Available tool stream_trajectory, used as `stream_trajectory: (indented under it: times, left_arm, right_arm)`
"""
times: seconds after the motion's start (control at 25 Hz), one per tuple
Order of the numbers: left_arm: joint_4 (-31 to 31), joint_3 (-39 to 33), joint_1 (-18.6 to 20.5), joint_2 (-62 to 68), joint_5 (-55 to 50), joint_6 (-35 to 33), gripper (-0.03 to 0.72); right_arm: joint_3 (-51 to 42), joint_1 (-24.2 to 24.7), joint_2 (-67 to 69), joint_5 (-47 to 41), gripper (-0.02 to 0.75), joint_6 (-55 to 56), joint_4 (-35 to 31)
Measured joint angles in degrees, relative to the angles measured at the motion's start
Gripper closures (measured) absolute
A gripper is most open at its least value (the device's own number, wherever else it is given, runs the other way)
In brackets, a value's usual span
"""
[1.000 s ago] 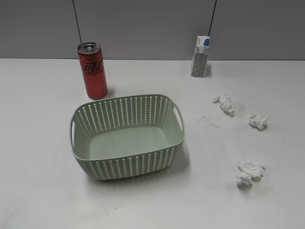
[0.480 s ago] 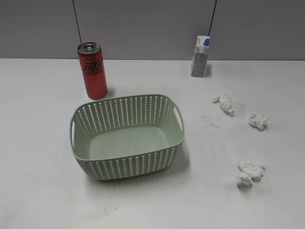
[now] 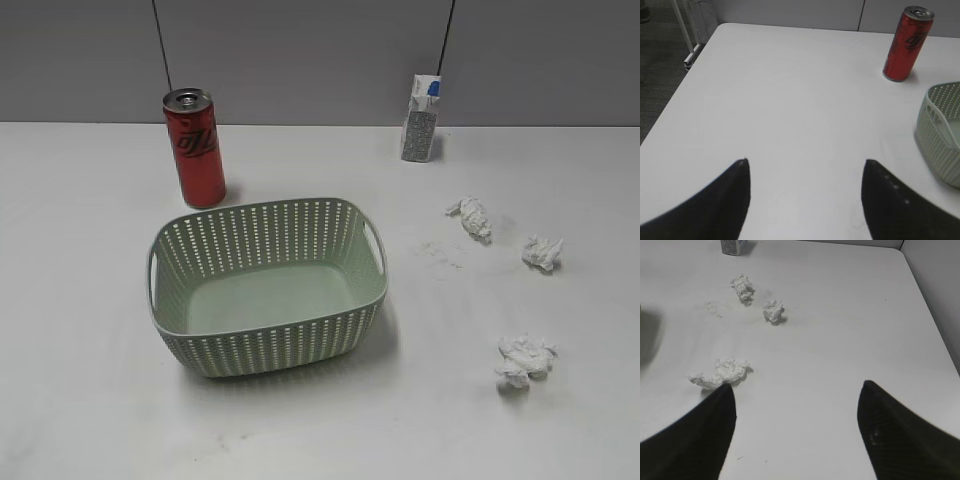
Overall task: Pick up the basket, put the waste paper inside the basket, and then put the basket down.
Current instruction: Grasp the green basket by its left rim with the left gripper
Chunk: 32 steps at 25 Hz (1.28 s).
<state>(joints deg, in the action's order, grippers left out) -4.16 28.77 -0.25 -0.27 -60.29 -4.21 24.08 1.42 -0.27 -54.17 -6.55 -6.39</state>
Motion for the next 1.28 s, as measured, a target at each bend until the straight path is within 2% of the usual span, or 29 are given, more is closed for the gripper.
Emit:
stream_trajectory:
  times: [0.72, 1.2, 1.28]
  left_arm:
    - [0.0, 0.0, 0.0, 0.0, 0.0, 0.0, 0.206]
    - [0.01, 0.0, 0.0, 0.0, 0.0, 0.0, 0.204]
    - [-0.21, 0.0, 0.0, 0.0, 0.35, 0.0, 0.174]
  right_arm:
    - [0.0, 0.0, 0.0, 0.0, 0.165, 0.0, 0.04]
    - [0.0, 0.0, 0.0, 0.0, 0.166, 0.0, 0.04]
    - [0.0, 0.0, 0.0, 0.0, 0.166, 0.0, 0.04]
